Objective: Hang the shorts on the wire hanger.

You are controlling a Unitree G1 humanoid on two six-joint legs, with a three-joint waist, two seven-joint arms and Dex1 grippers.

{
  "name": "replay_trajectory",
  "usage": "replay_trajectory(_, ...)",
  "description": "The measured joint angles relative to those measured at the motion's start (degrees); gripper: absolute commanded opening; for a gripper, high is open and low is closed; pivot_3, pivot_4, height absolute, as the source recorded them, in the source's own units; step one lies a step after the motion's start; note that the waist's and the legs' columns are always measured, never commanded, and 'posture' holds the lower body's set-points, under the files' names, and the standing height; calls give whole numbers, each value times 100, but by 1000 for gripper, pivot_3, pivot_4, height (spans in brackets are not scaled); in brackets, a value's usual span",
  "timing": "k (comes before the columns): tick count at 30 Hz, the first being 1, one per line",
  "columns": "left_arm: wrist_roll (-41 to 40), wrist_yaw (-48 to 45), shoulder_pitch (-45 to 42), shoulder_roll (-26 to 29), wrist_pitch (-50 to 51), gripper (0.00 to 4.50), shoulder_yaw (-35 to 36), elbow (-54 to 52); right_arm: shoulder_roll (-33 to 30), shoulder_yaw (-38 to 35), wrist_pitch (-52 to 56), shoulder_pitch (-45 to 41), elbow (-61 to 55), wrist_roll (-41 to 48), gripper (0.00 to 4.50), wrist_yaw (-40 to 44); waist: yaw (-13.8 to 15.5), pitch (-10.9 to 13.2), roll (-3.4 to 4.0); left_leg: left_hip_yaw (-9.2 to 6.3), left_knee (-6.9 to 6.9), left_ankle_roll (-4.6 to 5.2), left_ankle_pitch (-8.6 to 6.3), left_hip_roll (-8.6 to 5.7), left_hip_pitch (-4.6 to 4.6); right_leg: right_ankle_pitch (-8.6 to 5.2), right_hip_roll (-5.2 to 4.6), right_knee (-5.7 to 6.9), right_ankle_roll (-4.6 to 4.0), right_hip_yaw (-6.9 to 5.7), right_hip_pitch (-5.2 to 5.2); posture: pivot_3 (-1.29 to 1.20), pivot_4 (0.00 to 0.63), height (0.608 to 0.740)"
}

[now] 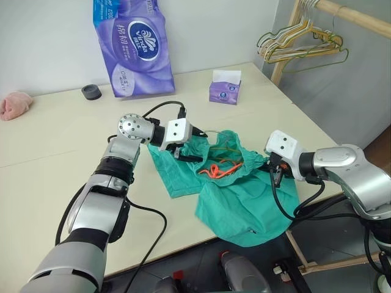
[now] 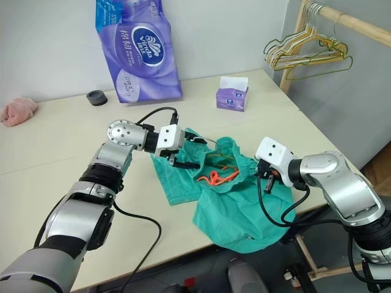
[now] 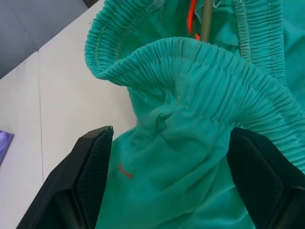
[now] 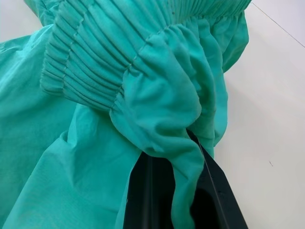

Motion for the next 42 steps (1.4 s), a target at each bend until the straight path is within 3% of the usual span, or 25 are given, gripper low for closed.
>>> replay_trajectory(12, 25, -78, -178, -165, -80, 19, -5, 559, -50, -119, 2, -117, -12, 69, 0, 3, -10, 0, 0, 1, 0, 0, 0, -8, 0, 0, 1, 0, 0, -1, 0, -298, 65, 740)
replay_trajectory(22, -15, -97, -198, -335, 5, 19, 25, 625, -169, -184, 25, -103, -46, 69, 0, -33, -9, 0, 0, 2, 0, 0, 0, -8, -1, 0, 1, -1, 0, -1, 0, -310, 67, 740)
replay_trajectory(32, -112, -187, -427, -643, 433, 19, 75, 633, -287, -910, 468, 350, -355, 381, 0, -88, -14, 0, 0, 1, 0, 0, 0, -12, -3, -1, 2, -2, 1, -3, 1, -354, 76, 740)
replay_trajectory(42, -157, 129, -1038, -590, 636, 19, 219, 929, 450, -1787, 553, 1043, -912, 596, 0, -966, -163, 0, 1, 2, -8, 1, 0, -20, 0, -3, 7, -1, 5, 2, 2, -350, 76, 740)
